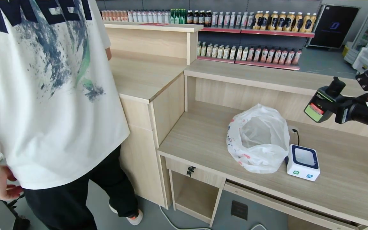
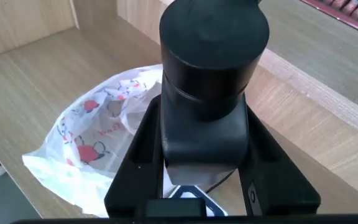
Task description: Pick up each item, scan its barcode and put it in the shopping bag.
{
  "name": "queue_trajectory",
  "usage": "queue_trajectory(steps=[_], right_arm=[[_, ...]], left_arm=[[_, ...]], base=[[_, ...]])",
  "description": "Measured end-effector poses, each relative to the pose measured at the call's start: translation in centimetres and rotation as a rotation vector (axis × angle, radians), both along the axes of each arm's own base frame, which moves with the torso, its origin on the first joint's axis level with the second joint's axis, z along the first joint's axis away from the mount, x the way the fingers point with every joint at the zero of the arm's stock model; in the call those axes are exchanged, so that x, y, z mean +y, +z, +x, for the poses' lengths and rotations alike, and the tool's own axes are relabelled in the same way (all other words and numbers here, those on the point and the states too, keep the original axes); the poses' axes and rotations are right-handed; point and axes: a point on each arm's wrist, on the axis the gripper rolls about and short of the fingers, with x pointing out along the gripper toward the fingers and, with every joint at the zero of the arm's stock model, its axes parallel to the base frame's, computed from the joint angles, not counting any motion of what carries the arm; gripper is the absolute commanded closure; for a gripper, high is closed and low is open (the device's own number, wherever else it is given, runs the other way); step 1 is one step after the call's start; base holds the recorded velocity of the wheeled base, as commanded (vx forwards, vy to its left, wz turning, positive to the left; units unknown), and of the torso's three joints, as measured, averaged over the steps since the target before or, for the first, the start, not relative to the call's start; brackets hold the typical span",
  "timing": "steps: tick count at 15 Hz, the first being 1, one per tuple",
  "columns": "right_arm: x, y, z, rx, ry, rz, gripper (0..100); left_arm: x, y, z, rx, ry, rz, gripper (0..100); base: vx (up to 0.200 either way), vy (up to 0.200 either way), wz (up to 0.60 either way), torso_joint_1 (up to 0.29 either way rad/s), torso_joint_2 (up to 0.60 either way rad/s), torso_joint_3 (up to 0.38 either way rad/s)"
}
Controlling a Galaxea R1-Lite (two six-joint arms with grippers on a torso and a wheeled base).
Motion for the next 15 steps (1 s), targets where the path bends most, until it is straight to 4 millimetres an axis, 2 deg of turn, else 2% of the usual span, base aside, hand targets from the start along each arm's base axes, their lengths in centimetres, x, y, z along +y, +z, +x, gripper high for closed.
queue_trajectory(steps=[7,15], right_arm=[[0.9,-5.1,3.5,0.136,0.050,0.066,100],[4.0,-9.3,7.5,0.141,0.145,0.112,100]], left_arm=[[0.0,0.0,0.0,-0.001,0.001,0.000,0],[0.0,0.0,0.0,0.000,0.001,0.000,0]], base=[[0.000,0.000,0.00,0.000,0.00,0.000],[0.000,0.000,0.00,0.000,0.00,0.000]])
